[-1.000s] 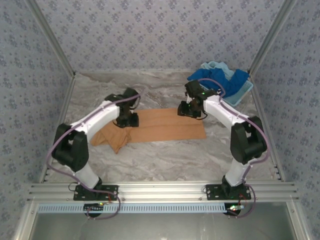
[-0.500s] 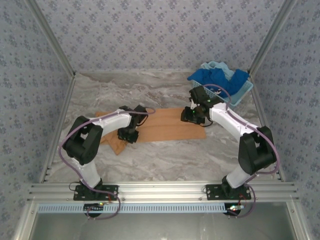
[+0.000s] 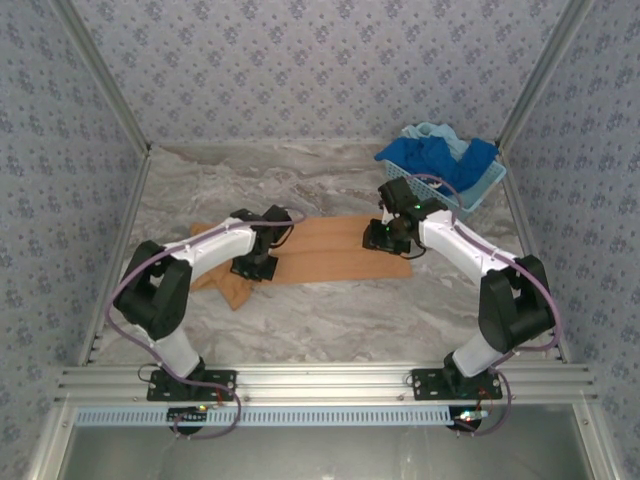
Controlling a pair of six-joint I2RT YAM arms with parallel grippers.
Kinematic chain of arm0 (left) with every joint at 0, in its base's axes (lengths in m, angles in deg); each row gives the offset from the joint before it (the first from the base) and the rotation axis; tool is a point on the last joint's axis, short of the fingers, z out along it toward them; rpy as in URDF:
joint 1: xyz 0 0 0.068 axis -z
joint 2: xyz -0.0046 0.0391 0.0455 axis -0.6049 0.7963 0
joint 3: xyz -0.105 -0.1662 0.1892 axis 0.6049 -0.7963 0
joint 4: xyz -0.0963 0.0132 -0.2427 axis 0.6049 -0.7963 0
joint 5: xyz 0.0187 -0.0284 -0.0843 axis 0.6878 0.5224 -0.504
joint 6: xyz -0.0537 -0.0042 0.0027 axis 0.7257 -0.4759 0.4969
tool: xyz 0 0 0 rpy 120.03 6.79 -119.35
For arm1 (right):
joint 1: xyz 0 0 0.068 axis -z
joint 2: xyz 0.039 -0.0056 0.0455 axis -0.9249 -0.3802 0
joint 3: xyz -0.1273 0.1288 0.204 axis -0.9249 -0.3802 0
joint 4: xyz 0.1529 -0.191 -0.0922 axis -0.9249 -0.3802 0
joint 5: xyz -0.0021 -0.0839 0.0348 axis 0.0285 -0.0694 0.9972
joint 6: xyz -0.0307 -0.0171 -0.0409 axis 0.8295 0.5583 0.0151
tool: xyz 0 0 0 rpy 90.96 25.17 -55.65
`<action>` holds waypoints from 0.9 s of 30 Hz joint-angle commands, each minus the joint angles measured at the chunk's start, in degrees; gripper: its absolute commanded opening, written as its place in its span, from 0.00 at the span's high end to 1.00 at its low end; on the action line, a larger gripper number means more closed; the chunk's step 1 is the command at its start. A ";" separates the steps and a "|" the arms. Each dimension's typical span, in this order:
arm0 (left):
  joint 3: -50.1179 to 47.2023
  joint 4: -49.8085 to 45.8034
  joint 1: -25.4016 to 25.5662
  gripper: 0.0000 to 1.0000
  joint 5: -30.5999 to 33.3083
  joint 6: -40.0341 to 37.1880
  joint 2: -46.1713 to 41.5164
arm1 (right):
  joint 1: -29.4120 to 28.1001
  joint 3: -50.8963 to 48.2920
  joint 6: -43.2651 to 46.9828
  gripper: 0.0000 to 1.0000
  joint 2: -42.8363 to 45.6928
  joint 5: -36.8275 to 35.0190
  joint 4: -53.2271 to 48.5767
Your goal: Fold and stack the t-shirts
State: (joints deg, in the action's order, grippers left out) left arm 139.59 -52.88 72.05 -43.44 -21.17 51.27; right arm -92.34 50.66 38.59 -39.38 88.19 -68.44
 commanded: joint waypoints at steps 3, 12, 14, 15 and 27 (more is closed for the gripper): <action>0.71 -0.45 -1.70 1.00 -8.09 6.03 -2.22 | -0.31 -0.78 -0.44 0.62 0.82 -0.51 -0.98; -3.29 3.55 -6.85 0.56 -19.61 8.83 -6.38 | -0.72 -0.93 -0.31 0.62 0.00 -0.27 -1.13; -3.94 1.86 -9.03 0.56 -18.71 9.71 -8.90 | -0.82 -0.96 -0.24 0.62 0.00 -0.33 -1.04; -4.46 0.43 -10.52 0.56 -17.32 10.64 -10.21 | -0.87 -0.93 -0.17 0.62 0.07 -0.33 -0.94; -17.17 10.38 -38.26 0.59 -28.49 16.59 -19.78 | -2.65 -2.37 1.67 0.60 0.64 3.97 6.47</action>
State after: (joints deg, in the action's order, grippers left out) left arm 122.93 -49.58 37.21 -65.43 -6.50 32.96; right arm -94.62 48.56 39.13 -39.36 90.36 -64.22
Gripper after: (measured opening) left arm 0.416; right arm 0.403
